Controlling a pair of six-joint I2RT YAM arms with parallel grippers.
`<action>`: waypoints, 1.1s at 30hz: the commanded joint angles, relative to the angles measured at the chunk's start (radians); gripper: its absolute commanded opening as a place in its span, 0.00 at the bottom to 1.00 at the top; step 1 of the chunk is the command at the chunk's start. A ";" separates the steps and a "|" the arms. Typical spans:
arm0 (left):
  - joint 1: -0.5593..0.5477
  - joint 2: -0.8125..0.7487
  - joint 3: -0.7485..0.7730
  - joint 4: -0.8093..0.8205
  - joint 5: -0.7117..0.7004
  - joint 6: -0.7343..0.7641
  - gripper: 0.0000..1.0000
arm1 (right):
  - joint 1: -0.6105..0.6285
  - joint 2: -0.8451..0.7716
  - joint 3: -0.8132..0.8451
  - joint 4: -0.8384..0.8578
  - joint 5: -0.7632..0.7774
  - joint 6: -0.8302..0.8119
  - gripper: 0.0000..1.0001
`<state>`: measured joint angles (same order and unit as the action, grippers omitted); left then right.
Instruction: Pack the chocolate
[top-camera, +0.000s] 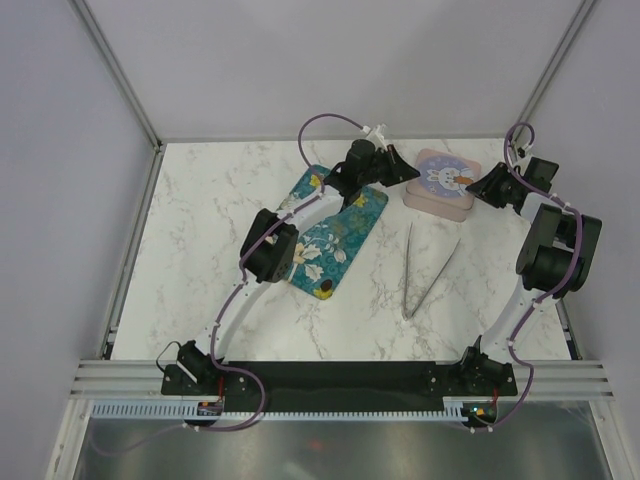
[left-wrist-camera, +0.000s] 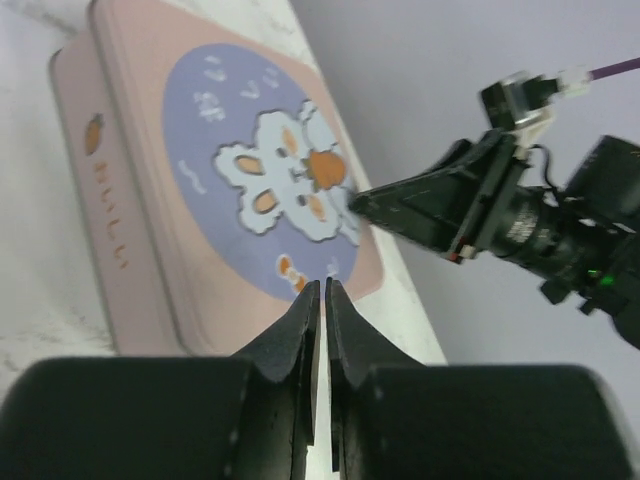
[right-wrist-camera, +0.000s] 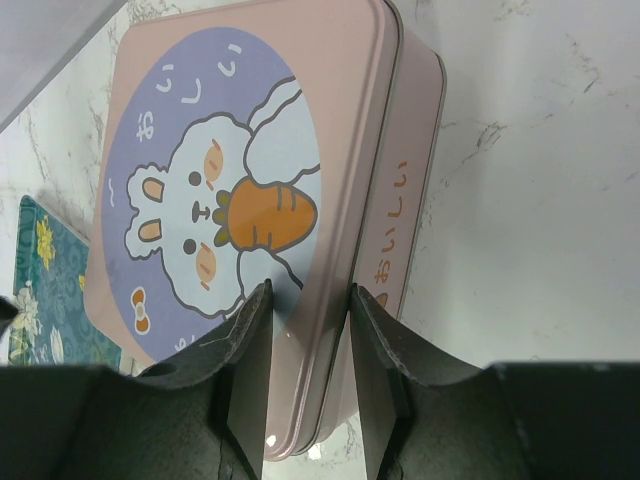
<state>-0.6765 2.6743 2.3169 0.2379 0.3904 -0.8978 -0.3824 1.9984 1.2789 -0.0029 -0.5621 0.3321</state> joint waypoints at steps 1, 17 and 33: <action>-0.024 0.051 0.050 -0.164 -0.079 0.127 0.11 | 0.023 0.100 -0.055 -0.232 0.076 -0.094 0.01; -0.031 0.012 -0.005 -0.284 -0.051 0.215 0.09 | 0.025 0.056 -0.030 -0.238 0.044 -0.039 0.15; -0.024 0.044 -0.004 -0.190 0.002 0.134 0.09 | 0.007 -0.078 0.158 -0.364 0.215 0.061 0.45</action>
<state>-0.7017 2.7098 2.3295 0.0635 0.3786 -0.7547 -0.3756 1.9568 1.3800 -0.3202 -0.3931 0.3676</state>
